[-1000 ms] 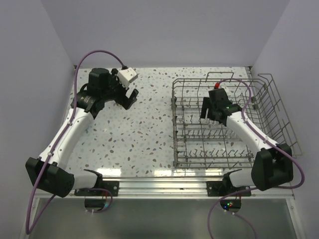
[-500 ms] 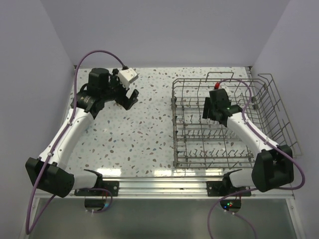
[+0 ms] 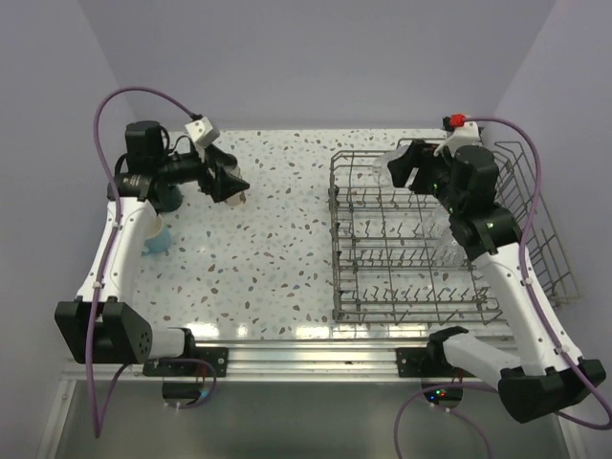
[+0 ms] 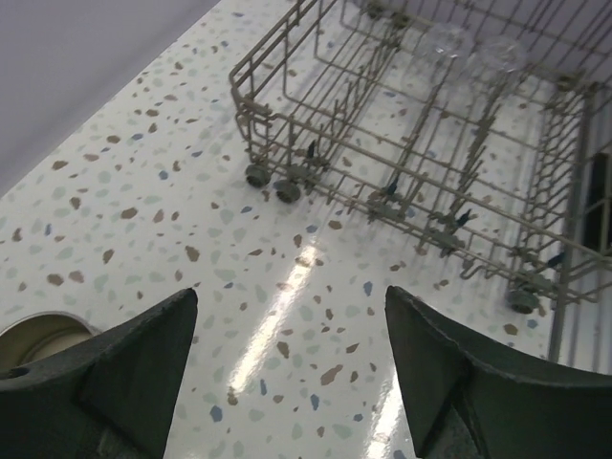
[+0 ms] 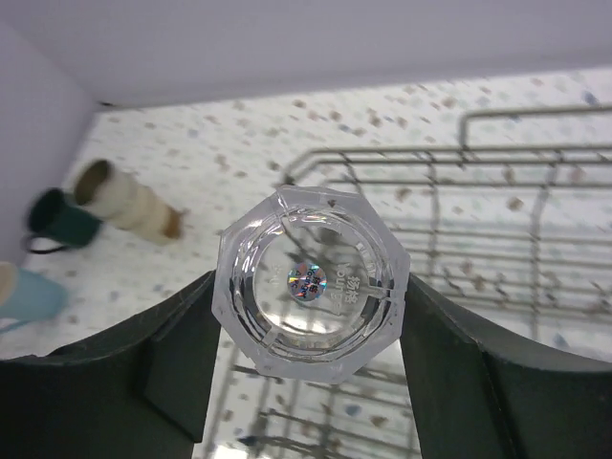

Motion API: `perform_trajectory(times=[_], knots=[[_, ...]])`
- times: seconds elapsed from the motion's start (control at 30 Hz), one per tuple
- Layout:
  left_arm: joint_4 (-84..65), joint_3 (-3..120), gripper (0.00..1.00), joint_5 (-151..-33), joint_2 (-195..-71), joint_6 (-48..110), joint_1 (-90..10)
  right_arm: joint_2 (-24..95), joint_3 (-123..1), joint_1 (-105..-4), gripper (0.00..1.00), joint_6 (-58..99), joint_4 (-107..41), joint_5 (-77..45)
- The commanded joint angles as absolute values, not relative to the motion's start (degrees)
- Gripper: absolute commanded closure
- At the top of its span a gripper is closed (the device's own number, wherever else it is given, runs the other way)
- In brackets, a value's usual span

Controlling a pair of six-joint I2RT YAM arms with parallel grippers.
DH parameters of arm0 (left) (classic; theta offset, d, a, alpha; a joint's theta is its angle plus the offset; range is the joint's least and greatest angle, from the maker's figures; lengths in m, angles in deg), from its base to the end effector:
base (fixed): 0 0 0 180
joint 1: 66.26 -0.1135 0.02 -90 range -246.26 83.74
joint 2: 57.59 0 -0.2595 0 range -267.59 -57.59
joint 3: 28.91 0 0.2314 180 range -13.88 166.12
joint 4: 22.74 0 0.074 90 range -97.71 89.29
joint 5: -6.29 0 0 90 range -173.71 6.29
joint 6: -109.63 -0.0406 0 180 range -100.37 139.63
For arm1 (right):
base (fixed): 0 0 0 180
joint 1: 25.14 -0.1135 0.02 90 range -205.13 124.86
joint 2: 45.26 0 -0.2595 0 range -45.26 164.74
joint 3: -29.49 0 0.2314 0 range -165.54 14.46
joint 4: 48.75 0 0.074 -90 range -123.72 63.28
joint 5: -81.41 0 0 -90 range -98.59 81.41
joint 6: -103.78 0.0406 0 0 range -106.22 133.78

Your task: Unload the cups from the dish rack

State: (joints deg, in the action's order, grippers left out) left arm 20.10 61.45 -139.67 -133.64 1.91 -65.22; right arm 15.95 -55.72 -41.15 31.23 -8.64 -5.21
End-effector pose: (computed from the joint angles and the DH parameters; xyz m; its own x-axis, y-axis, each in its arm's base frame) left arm 0.2660 -0.0385 0.3763 -0.2302 0.1746 -0.9573 0.8484 0.5179 -0.1096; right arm 0.2087 0.0574 0.4033 -0.3207 0.2194 -0.9214 -0.1307 0.9532 0.2725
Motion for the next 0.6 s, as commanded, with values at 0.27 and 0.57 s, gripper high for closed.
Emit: perform_trajectory(times=[0.27,0.57], knots=[[7.0,59.6,0.17,-169.6,-132.2,13.5,-69.9,26.6,-55.1,-53.6,0.92,51.1,-52.8,-29.6],[-26.1,52.0,0.15,-168.3,-127.9,44.4,-69.5,33.0,-55.9,-59.7,0.92,58.8,-63.9,-32.1]])
